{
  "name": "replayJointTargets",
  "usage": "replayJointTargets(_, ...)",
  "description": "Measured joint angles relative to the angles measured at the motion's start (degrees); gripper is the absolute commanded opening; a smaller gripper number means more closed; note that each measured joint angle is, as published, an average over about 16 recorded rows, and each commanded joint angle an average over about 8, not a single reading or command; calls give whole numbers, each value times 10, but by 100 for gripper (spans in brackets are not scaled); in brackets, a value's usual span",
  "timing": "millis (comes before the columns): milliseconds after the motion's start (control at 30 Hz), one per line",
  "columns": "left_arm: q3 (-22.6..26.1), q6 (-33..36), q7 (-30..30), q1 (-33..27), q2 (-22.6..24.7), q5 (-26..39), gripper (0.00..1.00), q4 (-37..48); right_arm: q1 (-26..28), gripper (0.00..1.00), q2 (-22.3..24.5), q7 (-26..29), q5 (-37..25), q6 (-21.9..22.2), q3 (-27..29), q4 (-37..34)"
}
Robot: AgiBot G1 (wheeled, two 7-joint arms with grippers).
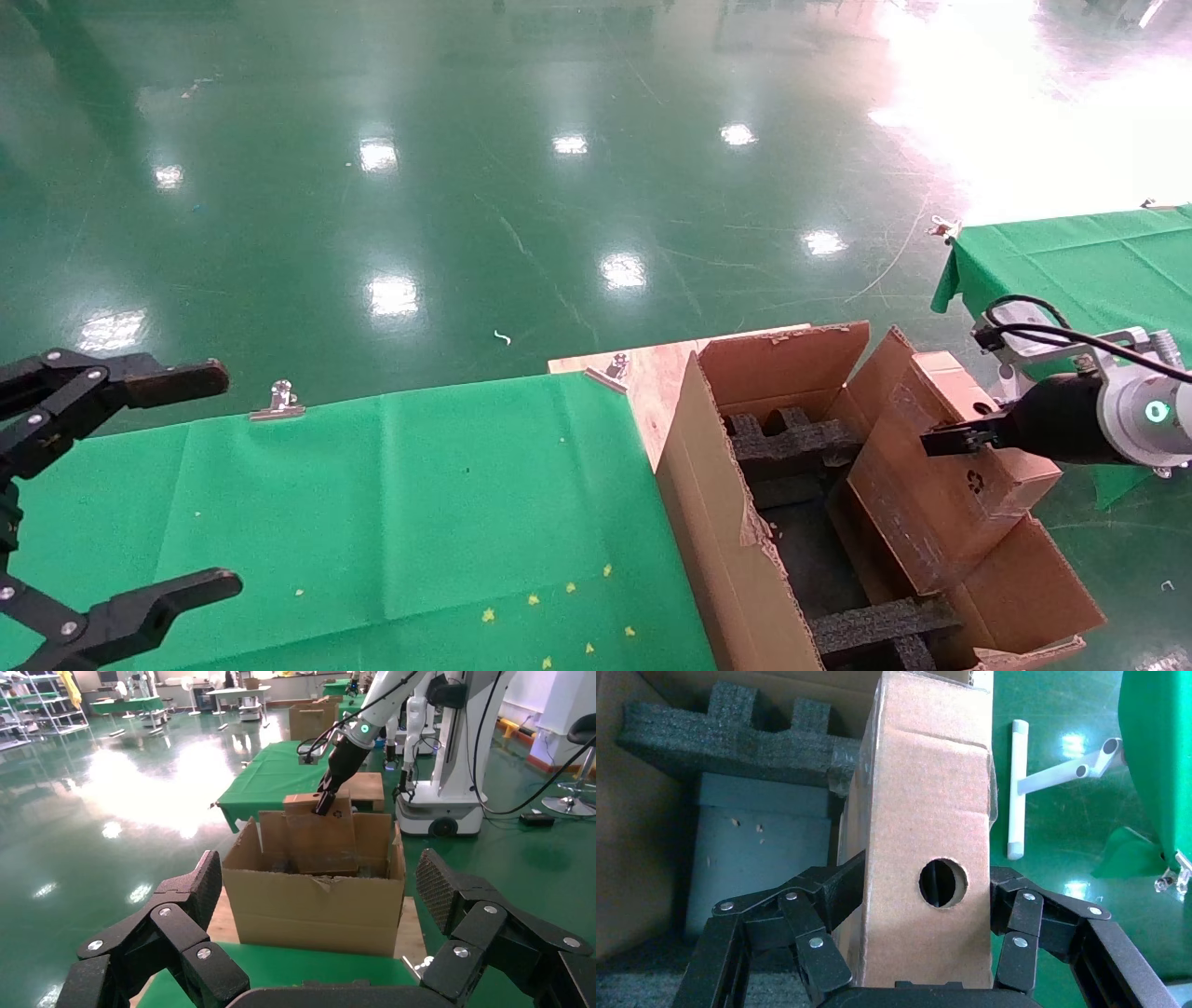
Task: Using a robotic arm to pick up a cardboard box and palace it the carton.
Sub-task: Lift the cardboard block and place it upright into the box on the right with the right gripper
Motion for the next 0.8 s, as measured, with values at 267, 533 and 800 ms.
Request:
replayJointTargets(267, 0, 0, 0, 0, 0, 0, 100, 0, -32, 0, -11, 27, -23, 37, -14, -5)
replayJointTargets(533, 0, 0, 0, 0, 0, 0, 100, 0, -63, 0, -29, 53, -38, 72, -26, -20)
replayJointTargets(800, 0, 0, 0, 0, 0, 0, 100, 0, -95, 0, -50, 68, -46, 103, -37, -38)
